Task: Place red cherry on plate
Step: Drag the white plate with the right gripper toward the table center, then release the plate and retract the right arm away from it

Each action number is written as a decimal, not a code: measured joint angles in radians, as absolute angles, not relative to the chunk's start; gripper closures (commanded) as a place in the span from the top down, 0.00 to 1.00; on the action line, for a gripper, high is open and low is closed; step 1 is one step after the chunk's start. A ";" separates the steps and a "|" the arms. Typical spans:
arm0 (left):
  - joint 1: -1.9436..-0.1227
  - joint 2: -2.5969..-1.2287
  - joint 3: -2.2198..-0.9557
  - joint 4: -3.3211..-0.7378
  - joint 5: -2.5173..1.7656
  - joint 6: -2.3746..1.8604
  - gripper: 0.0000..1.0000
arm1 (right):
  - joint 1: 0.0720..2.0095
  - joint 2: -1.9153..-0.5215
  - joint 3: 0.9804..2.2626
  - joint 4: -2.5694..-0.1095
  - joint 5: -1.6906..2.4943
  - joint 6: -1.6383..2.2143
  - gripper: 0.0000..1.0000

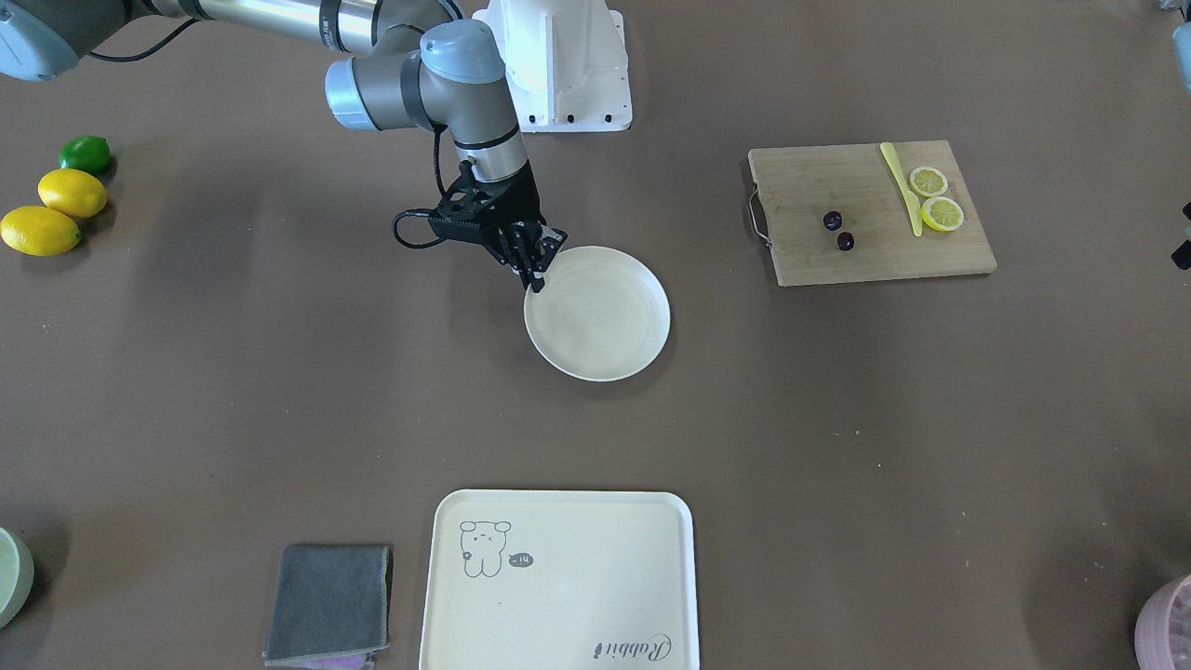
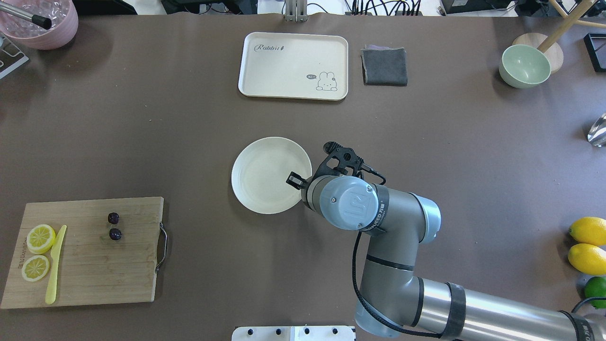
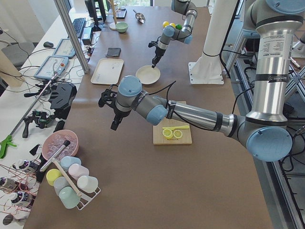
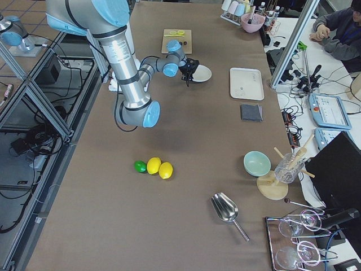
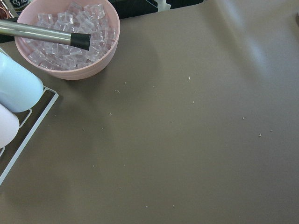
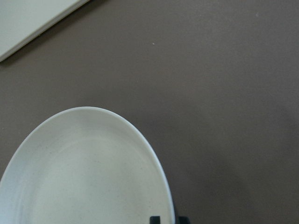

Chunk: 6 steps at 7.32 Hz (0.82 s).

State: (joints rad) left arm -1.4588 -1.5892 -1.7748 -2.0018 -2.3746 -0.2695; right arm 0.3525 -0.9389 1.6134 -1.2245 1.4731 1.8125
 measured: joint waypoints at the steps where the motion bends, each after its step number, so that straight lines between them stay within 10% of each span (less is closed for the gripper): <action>1: -1.458 -1.590 -1.776 -2.002 -2.375 -0.271 0.98 | 0.382 -0.932 1.619 -1.237 1.483 1.770 1.00; 6: -1.191 -1.530 -1.916 -2.153 -2.368 -0.792 0.98 | 0.836 -1.150 1.961 -1.551 1.948 1.254 1.00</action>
